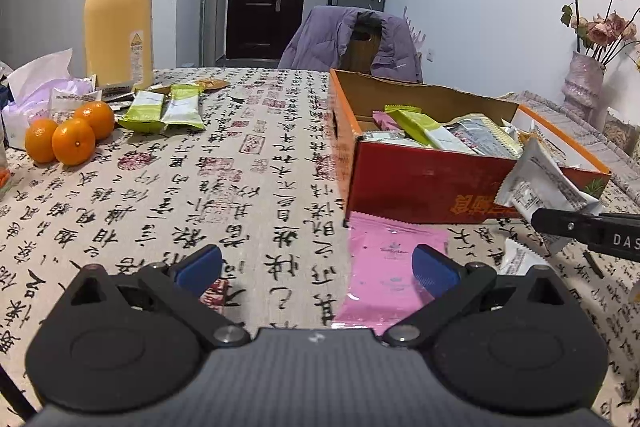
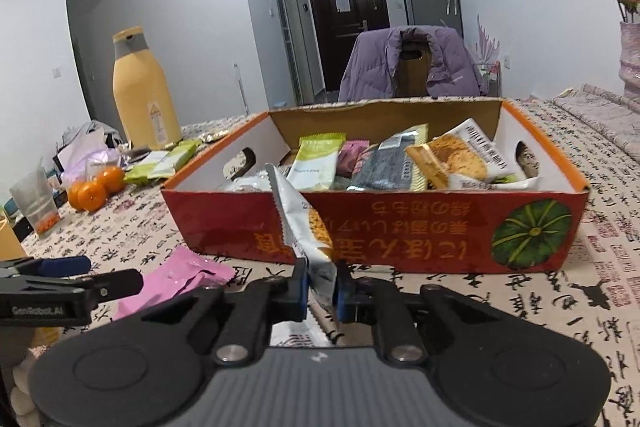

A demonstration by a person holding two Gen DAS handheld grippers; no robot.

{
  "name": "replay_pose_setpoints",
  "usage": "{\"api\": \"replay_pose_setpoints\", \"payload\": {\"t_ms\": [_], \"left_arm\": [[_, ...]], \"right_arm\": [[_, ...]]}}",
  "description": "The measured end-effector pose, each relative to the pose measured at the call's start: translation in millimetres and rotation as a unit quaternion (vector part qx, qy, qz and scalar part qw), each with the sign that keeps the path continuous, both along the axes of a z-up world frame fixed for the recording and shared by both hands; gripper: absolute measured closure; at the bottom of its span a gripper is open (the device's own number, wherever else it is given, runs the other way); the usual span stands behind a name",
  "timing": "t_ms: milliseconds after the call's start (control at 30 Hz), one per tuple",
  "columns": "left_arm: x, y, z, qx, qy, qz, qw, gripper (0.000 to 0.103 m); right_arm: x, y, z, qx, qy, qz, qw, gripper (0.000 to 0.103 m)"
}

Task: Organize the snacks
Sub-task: 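Grasp a pink packet with the left gripper while the right gripper grasps a white wafer packet, then carry the pink packet and wafer packet over the box with both grippers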

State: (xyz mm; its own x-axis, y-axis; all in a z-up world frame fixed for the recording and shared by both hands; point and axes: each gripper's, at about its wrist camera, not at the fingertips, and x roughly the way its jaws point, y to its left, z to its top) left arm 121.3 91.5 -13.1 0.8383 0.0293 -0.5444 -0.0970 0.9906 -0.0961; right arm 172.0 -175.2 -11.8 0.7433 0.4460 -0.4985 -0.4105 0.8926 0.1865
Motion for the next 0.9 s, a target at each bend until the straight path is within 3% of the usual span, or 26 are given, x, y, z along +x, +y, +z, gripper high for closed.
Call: {"api": "replay_pose_setpoints", "payload": {"t_ms": [567,733,800,900], "left_arm": [[28.1,-55.3,-3.1,0.047,0.043,-0.013,0.9979,0.001],[32.9,-57.0,-5.6,0.043,0.056,-0.01,0.9974,0.02],[33.7,-58.7,-6.7,0.045,0.061,-0.013,0.9971,0.034],[33.7,-60.9,-8.4,0.049,0.064,-0.016,0.9966,0.039]], "right_arm": [[-13.5,-48.6,2.2,0.015,-0.012,-0.038,0.999,0.091],[-15.7,-54.0,1.9,0.021,-0.012,-0.039,0.999,0.091],[-16.3,-55.0,1.9,0.023,-0.013,-0.039,0.999,0.091],[-17.2,-55.2,1.9,0.024,-0.013,-0.038,0.999,0.091]]}}
